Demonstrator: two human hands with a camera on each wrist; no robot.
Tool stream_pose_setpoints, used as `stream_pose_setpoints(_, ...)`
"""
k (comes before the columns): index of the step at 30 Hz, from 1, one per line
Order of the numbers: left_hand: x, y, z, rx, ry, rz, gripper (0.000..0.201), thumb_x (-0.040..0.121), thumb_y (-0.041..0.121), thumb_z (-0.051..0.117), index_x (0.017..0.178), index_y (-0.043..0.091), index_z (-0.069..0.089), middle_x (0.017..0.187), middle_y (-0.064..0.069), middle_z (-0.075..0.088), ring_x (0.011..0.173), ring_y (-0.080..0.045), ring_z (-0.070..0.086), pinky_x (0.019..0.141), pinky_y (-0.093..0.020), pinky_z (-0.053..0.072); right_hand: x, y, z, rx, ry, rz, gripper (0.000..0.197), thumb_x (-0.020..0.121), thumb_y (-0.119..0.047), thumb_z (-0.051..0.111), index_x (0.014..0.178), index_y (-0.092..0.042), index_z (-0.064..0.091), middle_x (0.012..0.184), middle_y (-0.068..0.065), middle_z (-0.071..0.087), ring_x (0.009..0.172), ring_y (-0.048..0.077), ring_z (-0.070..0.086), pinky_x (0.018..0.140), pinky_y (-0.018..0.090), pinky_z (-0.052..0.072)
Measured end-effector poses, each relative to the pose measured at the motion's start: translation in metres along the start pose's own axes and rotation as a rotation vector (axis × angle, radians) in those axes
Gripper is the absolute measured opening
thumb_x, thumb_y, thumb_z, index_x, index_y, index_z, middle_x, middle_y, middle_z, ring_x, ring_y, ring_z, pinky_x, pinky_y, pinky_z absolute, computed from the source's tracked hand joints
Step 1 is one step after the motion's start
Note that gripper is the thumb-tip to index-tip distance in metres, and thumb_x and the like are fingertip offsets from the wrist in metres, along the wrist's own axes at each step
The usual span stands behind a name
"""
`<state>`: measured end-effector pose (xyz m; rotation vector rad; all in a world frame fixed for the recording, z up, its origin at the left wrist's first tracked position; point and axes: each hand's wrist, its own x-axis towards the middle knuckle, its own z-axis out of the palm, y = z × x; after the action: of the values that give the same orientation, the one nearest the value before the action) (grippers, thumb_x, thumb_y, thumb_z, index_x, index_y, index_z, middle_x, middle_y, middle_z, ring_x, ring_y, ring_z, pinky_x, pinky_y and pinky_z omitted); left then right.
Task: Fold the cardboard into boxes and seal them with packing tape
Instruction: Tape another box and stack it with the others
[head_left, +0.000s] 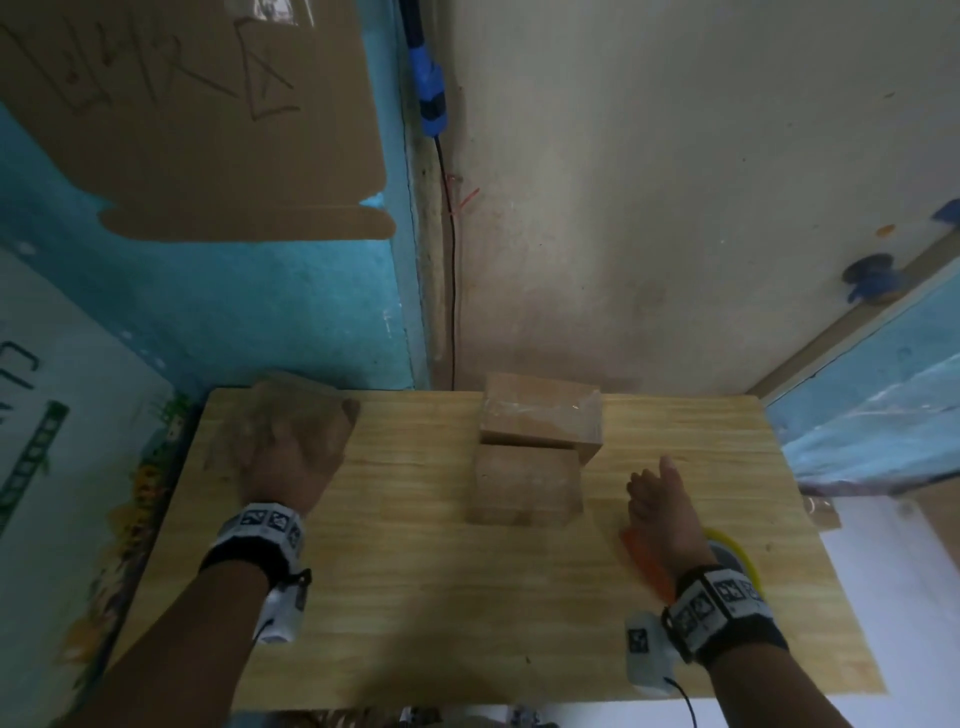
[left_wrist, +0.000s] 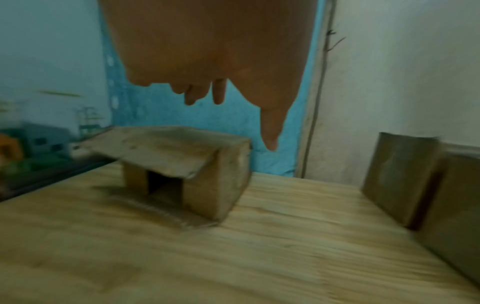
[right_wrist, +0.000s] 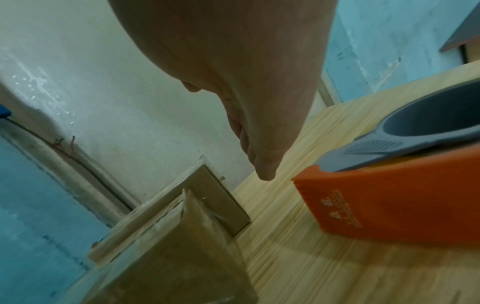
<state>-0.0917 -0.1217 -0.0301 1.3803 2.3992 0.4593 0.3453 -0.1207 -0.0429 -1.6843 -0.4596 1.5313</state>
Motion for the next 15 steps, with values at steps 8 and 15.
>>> stream_pose_setpoints(8, 0.046, -0.051, 0.02, 0.225, -0.111, -0.157, 0.122, 0.068, 0.075, 0.072, 0.153, 0.006, 0.018, 0.151, -0.029, 0.04, 0.135, -0.048, 0.044, 0.113, -0.061, 0.035, 0.001, 0.006, -0.036, 0.099, 0.016, -0.001, 0.126, 0.074, -0.093, 0.06, 0.168, -0.015, 0.029, 0.172, 0.009, 0.033, 0.159, 0.029, 0.031, 0.13, 0.05, 0.024)
stream_pose_setpoints(15, 0.058, -0.047, 0.019, 0.267, -0.158, -0.248, 0.155, 0.05, 0.089, 0.073, 0.161, 0.014, -0.004, 0.168, -0.021, -0.003, 0.154, -0.043, 0.005, 0.123, -0.063, 0.012, -0.006, 0.024, -0.04, 0.065, 0.079, -0.088, 0.113, 0.082, -0.09, 0.057, 0.161, -0.011, 0.039, 0.162, 0.018, 0.047, 0.144, 0.034, 0.052, 0.114, 0.045, 0.049)
